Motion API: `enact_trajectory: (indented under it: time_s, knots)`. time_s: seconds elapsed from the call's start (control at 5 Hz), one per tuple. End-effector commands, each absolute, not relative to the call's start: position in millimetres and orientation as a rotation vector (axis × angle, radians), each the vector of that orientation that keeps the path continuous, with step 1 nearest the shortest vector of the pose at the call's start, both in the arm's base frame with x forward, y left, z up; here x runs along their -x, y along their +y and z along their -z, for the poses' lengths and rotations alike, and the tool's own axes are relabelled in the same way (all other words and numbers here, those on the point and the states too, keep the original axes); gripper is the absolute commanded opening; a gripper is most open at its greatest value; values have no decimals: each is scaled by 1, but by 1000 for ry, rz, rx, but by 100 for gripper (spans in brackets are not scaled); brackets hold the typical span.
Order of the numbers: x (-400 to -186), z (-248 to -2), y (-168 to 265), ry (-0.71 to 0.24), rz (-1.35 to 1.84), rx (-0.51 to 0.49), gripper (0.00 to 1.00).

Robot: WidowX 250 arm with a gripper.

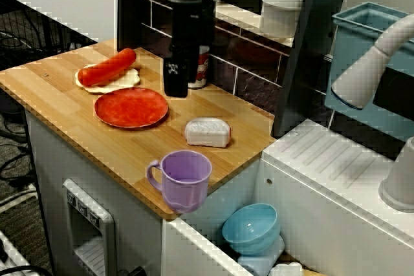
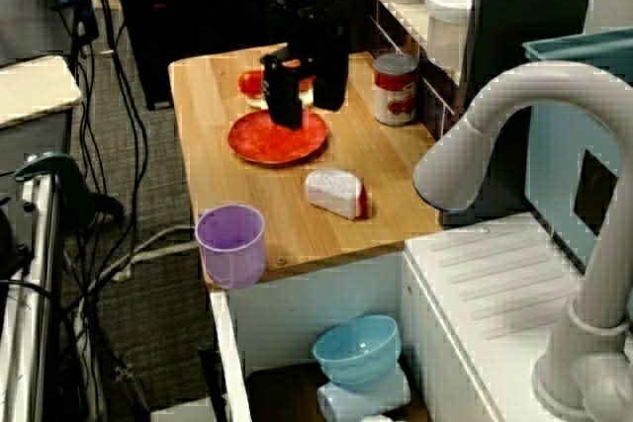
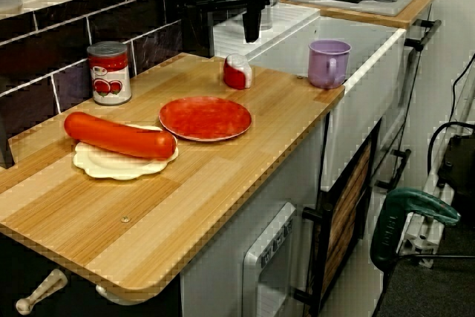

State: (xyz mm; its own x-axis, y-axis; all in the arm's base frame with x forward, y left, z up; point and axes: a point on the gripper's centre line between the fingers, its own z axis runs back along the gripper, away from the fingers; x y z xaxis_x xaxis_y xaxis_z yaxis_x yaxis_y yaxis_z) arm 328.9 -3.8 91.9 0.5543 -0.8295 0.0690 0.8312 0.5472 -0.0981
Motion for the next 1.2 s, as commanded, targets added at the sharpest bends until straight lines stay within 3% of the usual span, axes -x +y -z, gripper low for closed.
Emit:
enact_trajectory:
  time_s: [0.0, 0.2, 1.0]
  knots:
    - [-315, -103, 17, -77, 985, 37, 100]
    - [-306, -97, 15, -70, 1000, 84, 100]
    - [-266, -125, -2, -101, 882, -30, 100]
